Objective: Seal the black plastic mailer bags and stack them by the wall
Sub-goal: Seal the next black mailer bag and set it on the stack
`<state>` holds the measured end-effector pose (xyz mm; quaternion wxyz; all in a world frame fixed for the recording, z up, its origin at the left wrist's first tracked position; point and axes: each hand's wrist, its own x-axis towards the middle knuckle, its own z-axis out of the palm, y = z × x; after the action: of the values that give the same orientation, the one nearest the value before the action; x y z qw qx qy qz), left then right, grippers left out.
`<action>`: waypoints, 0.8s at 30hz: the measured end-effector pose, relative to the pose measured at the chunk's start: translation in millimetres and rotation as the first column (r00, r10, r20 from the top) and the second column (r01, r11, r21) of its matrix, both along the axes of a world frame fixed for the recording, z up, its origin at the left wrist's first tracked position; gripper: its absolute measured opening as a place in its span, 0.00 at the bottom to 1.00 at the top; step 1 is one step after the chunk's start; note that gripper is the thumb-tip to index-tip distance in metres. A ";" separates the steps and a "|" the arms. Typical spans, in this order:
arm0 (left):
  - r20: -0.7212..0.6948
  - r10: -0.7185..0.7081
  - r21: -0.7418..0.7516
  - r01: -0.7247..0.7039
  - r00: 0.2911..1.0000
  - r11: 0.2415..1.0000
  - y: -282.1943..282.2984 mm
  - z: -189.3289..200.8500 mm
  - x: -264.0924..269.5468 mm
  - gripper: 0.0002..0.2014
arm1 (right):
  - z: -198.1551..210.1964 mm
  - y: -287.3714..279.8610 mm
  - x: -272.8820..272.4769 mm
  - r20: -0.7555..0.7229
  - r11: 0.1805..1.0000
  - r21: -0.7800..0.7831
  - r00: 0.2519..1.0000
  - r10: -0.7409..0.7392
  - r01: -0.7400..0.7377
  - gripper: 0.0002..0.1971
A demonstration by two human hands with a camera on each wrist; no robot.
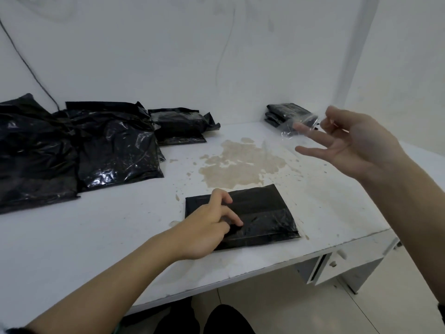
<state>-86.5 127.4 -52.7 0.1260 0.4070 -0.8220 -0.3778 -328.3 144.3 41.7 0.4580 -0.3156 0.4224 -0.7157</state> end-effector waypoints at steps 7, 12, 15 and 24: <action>-0.223 0.225 0.373 -0.130 0.949 0.919 -10.7 -7.0 14.5 0.31 | -2.4 14.2 29.7 0.063 0.985 0.028 0.984 0.168 -0.170 0.12; -0.350 0.334 0.481 -0.137 0.875 0.866 -11.0 -2.7 15.2 0.20 | -1.9 22.2 41.0 0.063 0.975 0.038 0.974 0.217 -0.220 0.10; -0.345 0.313 0.506 -0.106 0.885 0.856 -17.0 -5.7 17.4 0.25 | -1.3 25.4 43.7 0.057 0.973 0.040 0.972 0.226 -0.229 0.10; -0.324 0.298 0.496 -0.107 0.898 0.862 -19.3 -10.1 14.9 0.22 | -6.3 28.7 43.3 0.070 0.971 0.089 0.974 0.216 -0.222 0.09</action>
<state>-71.5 108.1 -62.8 0.2251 0.4274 -0.6167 -0.6215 -285.0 173.0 35.4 0.5615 -0.3161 0.4051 -0.6486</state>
